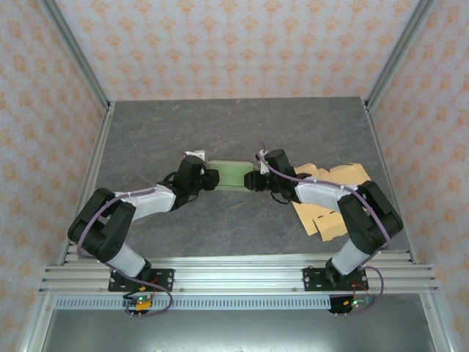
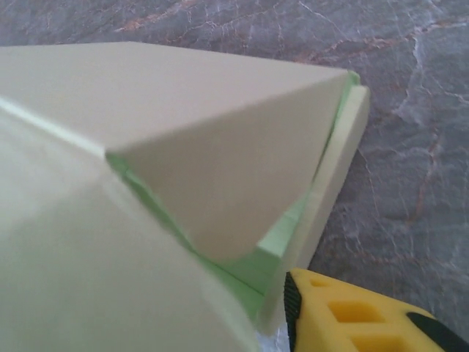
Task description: Fold the paper box
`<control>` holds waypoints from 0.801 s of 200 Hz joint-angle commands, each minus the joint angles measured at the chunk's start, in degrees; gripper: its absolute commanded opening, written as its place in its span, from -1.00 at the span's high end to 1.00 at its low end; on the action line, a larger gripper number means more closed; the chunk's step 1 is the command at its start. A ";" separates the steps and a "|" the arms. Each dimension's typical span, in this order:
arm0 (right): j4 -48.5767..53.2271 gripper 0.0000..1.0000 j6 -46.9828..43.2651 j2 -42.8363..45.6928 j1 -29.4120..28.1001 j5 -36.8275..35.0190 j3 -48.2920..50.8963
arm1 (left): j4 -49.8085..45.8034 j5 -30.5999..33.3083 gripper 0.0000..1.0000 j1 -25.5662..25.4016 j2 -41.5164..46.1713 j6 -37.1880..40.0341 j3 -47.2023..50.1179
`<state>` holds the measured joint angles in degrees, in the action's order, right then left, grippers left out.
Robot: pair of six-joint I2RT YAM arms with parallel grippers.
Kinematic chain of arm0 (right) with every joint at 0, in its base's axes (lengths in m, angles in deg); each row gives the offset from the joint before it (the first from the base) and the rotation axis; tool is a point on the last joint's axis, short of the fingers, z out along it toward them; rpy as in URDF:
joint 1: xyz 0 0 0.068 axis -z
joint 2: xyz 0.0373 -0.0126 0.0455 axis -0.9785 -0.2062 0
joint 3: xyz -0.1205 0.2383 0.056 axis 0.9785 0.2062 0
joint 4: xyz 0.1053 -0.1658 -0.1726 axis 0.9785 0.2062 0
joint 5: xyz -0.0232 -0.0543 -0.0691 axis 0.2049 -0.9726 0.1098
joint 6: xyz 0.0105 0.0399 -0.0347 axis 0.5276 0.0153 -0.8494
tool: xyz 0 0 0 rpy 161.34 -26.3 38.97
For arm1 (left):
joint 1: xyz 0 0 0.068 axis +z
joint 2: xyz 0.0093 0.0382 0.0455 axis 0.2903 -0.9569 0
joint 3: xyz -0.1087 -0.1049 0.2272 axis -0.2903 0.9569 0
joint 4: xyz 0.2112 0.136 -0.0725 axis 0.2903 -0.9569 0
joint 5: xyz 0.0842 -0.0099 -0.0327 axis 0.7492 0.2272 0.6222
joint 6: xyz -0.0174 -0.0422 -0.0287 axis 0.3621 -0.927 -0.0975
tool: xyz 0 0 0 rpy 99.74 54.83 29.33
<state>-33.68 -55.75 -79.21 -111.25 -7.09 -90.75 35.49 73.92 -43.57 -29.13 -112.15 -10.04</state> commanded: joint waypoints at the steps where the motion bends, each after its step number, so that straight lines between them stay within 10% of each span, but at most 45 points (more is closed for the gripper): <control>1: -1.69 0.11 -0.38 3.62 -0.40 -0.80 2.17 | -0.95 0.78 0.10 -0.31 3.96 -0.85 1.53; 58: -8.50 -0.05 6.11 13.47 -0.36 0.08 10.95 | -6.08 -0.43 -0.21 -0.33 17.20 -4.24 6.68; 115: -3.52 -0.31 4.72 35.24 0.04 -18.16 16.36 | -20.41 11.42 -0.86 0.53 35.61 -6.23 5.93; 160: 2.38 -0.58 13.23 24.66 7.15 -12.05 4.14 | -28.46 12.43 -1.00 6.48 26.19 -0.48 -10.77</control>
<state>-36.11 -48.03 -46.67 -107.53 -21.49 -78.08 13.24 82.94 -39.53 2.69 -115.78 -12.77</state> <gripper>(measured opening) 0.781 0.993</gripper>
